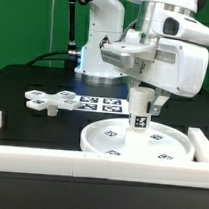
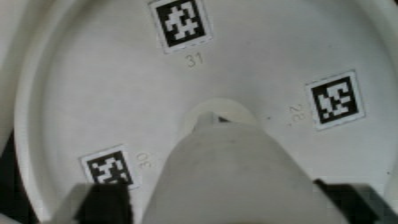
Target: Assemble round table
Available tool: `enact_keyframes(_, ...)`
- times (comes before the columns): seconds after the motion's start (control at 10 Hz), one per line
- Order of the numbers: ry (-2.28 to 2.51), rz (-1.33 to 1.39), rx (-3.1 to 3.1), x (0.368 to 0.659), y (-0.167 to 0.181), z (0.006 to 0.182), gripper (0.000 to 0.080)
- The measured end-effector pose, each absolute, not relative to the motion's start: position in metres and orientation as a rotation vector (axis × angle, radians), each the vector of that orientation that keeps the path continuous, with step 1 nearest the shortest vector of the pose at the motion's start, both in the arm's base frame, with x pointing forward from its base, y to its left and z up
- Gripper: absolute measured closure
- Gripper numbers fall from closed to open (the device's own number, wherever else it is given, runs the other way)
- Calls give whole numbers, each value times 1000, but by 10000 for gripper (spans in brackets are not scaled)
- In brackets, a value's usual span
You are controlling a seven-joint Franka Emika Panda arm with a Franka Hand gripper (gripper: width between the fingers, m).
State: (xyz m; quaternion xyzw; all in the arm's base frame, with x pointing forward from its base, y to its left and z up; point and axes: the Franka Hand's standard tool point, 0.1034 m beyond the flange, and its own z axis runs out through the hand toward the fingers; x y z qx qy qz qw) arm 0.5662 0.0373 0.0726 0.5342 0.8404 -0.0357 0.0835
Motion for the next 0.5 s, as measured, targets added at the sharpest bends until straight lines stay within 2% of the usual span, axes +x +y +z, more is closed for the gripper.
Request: enact_keyframes(0.5, 2478, -104, 1642, 566, 37, 72, 393)
